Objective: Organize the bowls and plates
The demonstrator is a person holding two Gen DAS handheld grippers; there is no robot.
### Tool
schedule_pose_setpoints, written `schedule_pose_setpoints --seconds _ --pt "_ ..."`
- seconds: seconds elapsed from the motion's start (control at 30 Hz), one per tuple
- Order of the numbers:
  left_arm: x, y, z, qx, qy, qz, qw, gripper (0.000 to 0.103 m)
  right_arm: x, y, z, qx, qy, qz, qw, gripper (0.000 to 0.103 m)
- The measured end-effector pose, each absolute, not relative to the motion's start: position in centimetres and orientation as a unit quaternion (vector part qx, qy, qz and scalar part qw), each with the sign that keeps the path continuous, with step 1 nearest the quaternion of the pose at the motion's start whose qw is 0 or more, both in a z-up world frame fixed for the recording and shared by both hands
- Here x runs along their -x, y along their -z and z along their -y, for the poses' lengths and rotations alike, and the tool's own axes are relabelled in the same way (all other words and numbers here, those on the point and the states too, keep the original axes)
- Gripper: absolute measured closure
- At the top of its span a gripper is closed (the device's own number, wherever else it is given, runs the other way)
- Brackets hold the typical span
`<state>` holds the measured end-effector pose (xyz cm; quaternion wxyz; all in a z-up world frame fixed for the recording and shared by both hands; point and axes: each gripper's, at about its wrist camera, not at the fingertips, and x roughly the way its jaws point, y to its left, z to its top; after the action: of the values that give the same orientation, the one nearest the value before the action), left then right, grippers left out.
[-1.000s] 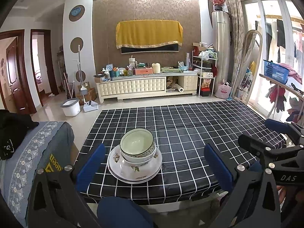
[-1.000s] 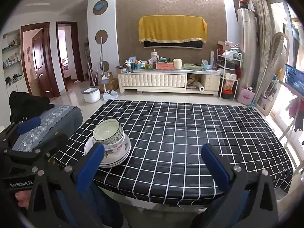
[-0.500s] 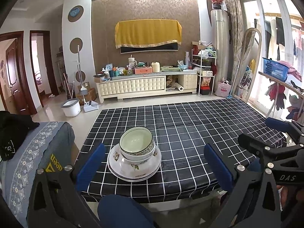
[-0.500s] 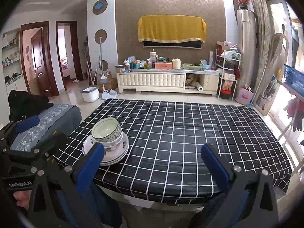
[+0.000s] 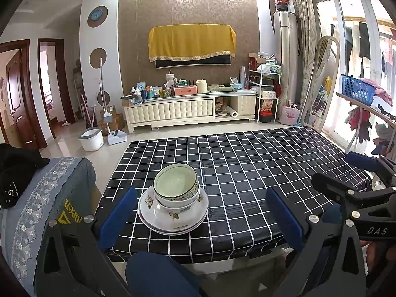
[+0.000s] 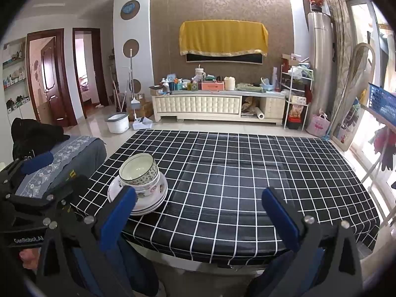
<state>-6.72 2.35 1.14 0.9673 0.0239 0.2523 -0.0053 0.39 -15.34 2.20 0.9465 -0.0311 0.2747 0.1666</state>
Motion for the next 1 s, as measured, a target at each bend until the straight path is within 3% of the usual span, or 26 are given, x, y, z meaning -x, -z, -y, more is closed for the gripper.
schedule_pose_setpoints --seconds 1.0 --pt "6.8 -0.87 -2.37 -0.021 0.011 -0.26 0.965 0.0 -0.74 -1.82 15.44 0.035 -0.159 -0.281 0.946 0.0"
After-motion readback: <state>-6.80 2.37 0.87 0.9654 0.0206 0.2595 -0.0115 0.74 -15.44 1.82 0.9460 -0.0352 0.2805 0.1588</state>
